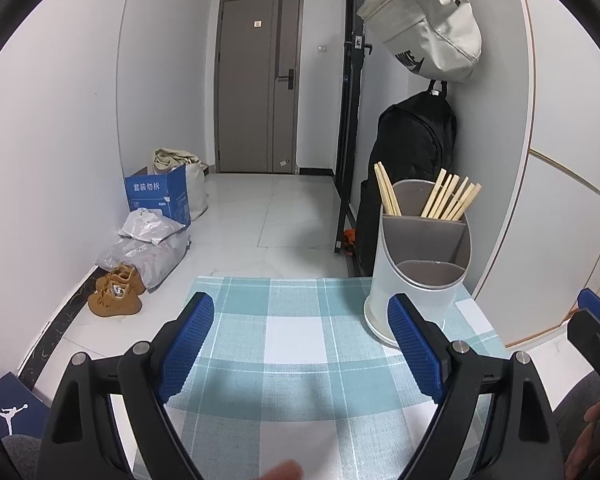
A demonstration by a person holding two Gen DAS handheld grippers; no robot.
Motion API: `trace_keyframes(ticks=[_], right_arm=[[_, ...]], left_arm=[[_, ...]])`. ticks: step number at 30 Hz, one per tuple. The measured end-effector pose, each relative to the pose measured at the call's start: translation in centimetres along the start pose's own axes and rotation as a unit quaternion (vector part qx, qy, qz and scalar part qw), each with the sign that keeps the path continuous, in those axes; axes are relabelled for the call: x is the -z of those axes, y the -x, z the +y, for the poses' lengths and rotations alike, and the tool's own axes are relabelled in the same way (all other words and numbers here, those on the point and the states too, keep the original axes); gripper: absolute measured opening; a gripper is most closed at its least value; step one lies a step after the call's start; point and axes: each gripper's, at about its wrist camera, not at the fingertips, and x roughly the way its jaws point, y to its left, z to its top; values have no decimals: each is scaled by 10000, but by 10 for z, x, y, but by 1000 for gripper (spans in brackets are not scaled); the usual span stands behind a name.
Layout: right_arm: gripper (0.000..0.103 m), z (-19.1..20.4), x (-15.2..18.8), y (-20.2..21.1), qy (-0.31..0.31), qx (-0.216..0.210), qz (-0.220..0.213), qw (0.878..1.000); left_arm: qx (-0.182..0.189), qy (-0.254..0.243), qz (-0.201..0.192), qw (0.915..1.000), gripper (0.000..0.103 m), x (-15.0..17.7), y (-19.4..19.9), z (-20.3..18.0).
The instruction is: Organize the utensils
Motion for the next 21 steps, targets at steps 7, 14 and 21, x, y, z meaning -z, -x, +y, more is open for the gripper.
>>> trace_keyframes(ticks=[7,14,21], right_arm=[[103,-1,1,-3,-36,-2,78,10000],[103,-1,1,-4,-19,-3,95,10000],[103,-2,2,-6,-47,-12,155,9999]], left_arm=[[110,-40,-65,9999,86,1,2,-2],[59,20,-8,10000,86,1,-1,2],[124,-48,14,9999,86,2,-1,-1]])
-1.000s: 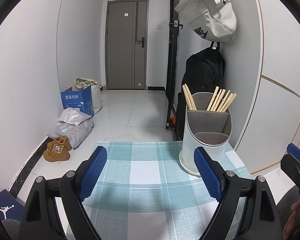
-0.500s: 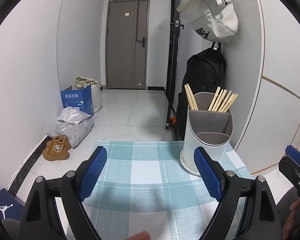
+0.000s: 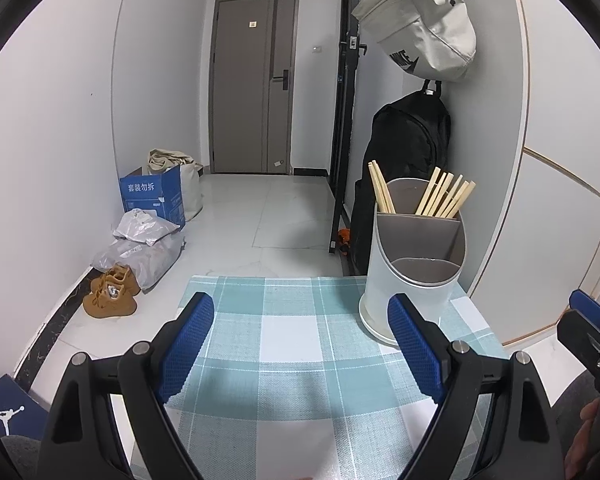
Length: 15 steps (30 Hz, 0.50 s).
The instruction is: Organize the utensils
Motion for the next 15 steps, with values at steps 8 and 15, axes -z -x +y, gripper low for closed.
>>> trace_keyframes(ticks=[8,15], right_arm=[[103,0,1,0,-12,21,6,10000],[103,1,1,0,25,16,12,10000]], left_arm=[[4,-65,1,10000,86,1,0,-2],[2,-59,8,10000,86,1,-1,-2]])
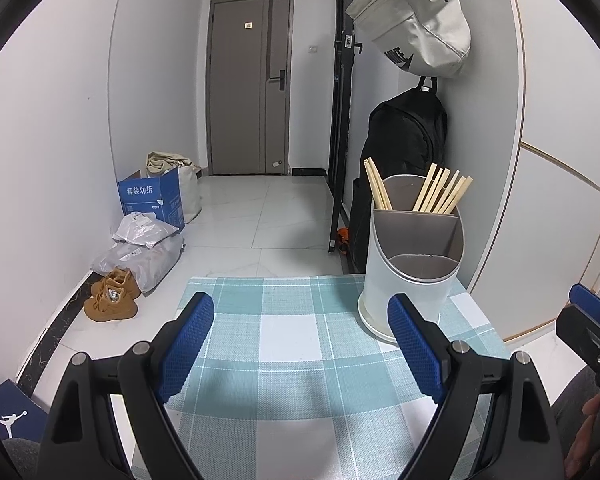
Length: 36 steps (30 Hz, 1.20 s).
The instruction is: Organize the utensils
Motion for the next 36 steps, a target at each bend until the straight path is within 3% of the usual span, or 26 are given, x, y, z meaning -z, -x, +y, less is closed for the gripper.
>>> trace_keyframes(ticks=[36], right_arm=[[103,0,0,-2,33,-46,20,10000]], left_arm=[[-126,61,-62,9999,86,-1,0,1]])
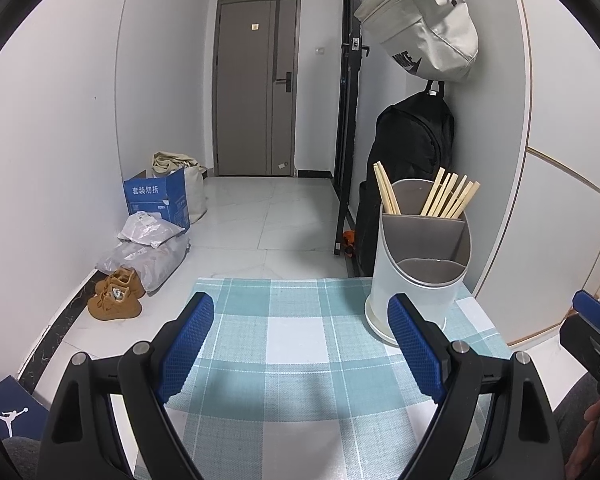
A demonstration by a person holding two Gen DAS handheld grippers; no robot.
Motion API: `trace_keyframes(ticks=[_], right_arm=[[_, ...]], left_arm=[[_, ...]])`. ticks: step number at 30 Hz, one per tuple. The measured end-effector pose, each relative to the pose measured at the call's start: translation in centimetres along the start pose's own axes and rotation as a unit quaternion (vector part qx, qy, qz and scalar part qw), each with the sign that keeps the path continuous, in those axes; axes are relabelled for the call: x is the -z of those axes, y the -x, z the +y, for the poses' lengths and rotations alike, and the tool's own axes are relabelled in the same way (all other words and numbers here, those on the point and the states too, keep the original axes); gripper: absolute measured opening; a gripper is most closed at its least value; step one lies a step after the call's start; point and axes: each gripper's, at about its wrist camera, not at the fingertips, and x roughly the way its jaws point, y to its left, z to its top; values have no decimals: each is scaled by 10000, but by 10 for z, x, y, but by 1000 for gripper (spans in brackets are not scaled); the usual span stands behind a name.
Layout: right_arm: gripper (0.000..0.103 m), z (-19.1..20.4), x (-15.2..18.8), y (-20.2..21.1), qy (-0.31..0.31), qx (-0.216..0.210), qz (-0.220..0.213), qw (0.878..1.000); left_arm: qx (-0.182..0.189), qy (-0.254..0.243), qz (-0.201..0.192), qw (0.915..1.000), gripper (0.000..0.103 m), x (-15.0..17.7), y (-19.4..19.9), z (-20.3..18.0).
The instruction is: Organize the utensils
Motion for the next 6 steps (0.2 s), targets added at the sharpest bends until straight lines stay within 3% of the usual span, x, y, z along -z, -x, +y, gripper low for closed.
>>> trace_keyframes(ticks=[6], right_arm=[[103,0,0,-1,-31,-9,9,10000]], left_arm=[[-94,83,72,9999,86,1,-4,2]])
